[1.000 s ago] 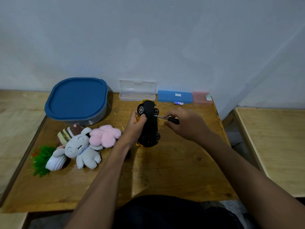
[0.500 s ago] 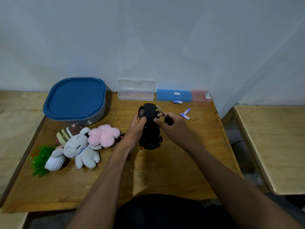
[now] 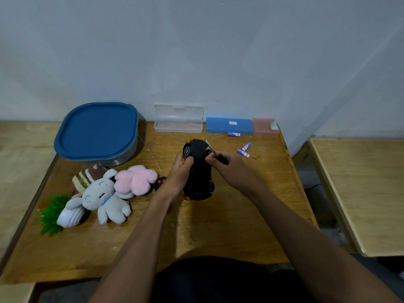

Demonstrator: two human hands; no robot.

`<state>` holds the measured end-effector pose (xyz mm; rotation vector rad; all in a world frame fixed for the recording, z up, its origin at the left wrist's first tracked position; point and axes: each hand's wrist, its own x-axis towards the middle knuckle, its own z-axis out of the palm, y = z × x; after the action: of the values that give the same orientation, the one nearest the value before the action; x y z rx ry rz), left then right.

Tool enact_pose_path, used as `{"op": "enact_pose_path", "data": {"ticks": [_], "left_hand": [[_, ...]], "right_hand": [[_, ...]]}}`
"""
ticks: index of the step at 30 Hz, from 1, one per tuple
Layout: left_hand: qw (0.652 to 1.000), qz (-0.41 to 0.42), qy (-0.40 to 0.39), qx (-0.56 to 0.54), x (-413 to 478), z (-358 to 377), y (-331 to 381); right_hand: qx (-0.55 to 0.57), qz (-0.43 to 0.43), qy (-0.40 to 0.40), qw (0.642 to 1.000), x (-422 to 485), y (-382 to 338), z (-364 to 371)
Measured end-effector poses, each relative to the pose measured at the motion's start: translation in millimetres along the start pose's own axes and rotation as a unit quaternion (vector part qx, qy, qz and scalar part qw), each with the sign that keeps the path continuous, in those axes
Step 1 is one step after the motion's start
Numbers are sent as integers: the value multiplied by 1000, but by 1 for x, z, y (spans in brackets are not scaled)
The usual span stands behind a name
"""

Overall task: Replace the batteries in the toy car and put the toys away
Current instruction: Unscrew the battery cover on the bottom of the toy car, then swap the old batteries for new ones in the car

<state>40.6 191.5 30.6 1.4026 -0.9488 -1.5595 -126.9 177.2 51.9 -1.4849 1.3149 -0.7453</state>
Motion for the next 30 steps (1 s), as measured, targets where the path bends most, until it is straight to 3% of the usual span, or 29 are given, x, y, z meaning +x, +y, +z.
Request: {"op": "enact_pose_path", "data": {"ticks": [11, 19, 26, 30], "left_hand": [[1000, -12, -8, -3, -1, 1, 2], [999, -47, 1, -20, 1, -1, 0], [996, -78, 3, -31, 0, -8, -10], [994, -104, 9, -43, 1, -4, -12]], "right_hand": [[4, 7, -34, 999, -4, -4, -4], [52, 24, 35, 998, -6, 0, -11], [39, 157, 112, 981, -15, 45, -26], [19, 219, 103, 970, -12, 71, -19]]}}
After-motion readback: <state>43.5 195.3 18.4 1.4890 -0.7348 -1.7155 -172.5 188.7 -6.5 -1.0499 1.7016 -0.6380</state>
